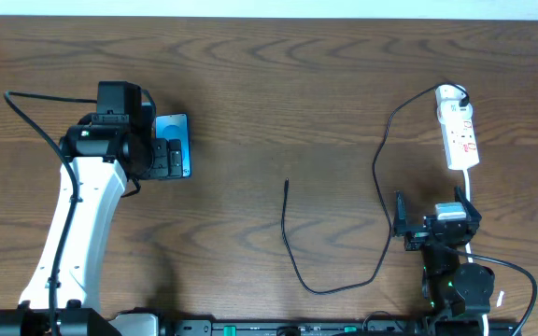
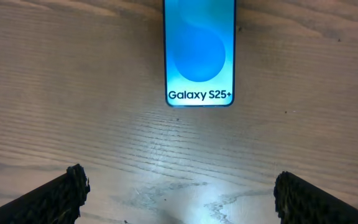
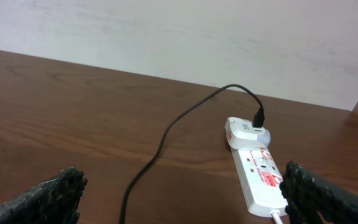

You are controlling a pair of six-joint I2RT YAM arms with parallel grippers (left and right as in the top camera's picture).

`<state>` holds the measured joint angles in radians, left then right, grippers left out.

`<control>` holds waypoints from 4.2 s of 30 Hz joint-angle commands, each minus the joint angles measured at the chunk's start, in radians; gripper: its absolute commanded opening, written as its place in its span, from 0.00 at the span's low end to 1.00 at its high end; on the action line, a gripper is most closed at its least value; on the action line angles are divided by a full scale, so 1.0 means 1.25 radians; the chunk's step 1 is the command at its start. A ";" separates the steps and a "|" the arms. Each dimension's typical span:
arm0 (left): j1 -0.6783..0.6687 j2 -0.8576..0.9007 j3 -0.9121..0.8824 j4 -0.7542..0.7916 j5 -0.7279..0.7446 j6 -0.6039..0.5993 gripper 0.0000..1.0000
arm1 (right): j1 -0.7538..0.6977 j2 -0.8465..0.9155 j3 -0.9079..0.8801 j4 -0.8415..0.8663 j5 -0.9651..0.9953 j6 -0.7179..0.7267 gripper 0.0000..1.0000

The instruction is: Plug charger to phone and switch on socket

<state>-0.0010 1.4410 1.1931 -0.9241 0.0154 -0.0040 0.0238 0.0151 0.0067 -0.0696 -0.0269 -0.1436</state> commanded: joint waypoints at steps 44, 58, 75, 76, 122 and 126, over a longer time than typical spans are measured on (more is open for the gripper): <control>-0.027 0.194 0.124 0.091 0.050 -0.045 0.98 | -0.003 -0.003 -0.001 -0.003 -0.002 -0.009 0.99; -0.027 0.328 0.359 -0.074 0.050 -0.062 0.98 | -0.003 -0.003 -0.001 -0.003 -0.002 -0.009 0.99; -0.027 0.467 0.367 -0.064 0.034 -0.042 0.98 | -0.003 -0.003 -0.001 -0.003 -0.002 -0.009 0.99; -0.027 0.468 0.362 -0.060 0.035 -0.042 0.98 | -0.003 -0.003 -0.001 -0.003 -0.002 -0.009 0.99; -0.019 0.473 0.240 0.082 -0.022 -0.043 0.98 | -0.003 -0.003 -0.001 -0.003 -0.002 -0.009 0.99; -0.006 0.473 0.240 0.083 -0.019 -0.043 0.98 | -0.003 -0.003 -0.001 -0.003 -0.002 -0.009 0.99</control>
<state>-0.0284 2.0163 1.4990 -0.8207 -0.0029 -0.0708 0.0238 0.0151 0.0067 -0.0696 -0.0269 -0.1432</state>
